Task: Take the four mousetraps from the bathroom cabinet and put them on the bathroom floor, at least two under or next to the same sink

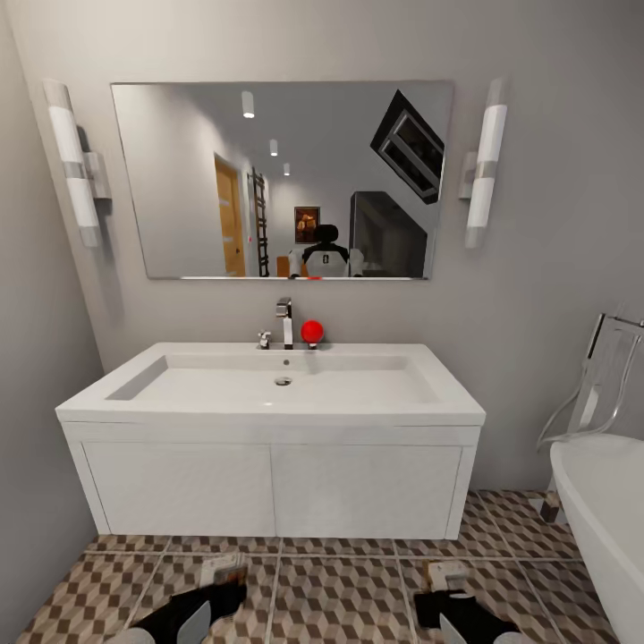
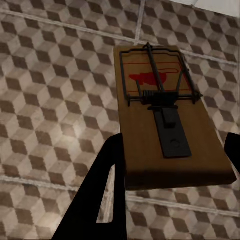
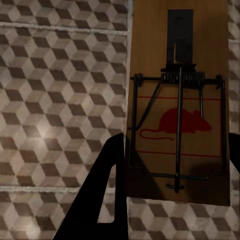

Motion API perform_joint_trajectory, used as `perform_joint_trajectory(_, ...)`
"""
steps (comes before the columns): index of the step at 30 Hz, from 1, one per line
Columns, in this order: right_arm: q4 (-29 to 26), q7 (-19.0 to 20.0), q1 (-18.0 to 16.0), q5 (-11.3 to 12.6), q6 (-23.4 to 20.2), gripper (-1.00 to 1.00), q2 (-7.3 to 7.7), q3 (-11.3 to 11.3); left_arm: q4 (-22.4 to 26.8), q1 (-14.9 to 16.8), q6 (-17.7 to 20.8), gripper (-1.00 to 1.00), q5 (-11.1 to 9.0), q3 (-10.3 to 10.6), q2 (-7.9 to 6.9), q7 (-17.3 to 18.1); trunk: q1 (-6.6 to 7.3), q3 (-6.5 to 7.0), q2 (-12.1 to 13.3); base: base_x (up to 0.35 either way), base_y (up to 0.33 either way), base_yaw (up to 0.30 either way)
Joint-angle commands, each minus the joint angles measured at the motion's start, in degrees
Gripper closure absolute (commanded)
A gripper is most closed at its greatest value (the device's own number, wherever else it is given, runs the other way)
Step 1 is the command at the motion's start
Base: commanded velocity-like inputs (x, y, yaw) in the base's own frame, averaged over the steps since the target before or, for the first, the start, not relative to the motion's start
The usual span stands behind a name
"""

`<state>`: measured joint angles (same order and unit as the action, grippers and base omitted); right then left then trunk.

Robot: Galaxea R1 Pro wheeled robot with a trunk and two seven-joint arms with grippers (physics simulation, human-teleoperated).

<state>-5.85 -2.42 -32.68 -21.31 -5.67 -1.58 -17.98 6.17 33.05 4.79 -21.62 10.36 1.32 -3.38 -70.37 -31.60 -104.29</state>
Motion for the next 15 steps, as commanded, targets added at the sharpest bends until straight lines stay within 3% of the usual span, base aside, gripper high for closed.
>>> perform_joint_trajectory(1,-0.4,-0.1,0.0,-0.5,-0.3,1.00,-0.04,-0.4,0.5,0.0,0.0,1.00,-0.2,0.5,-0.03,-0.4,0.01,-0.06,0.0,0.000,0.000,0.000)
perform_joint_trajectory(9,-3.0,-0.1,0.0,-0.6,-0.3,1.00,-0.10,-0.2,3.0,0.0,-2.6,1.00,1.8,0.5,-0.03,-0.2,0.01,-0.06,0.0,0.000,0.000,0.000)
perform_joint_trajectory(10,-6.1,-0.1,0.0,-0.6,-0.3,1.00,-0.10,-0.1,8.3,0.0,-3.8,1.00,6.3,0.5,-0.02,-0.2,0.01,-0.06,0.0,0.000,0.000,0.000)
perform_joint_trajectory(15,-6.2,-0.2,0.0,-0.6,-0.4,1.00,-0.09,-0.2,7.4,0.0,-3.8,1.00,6.6,0.5,0.01,-0.3,0.01,-0.06,0.0,0.000,0.000,0.000)
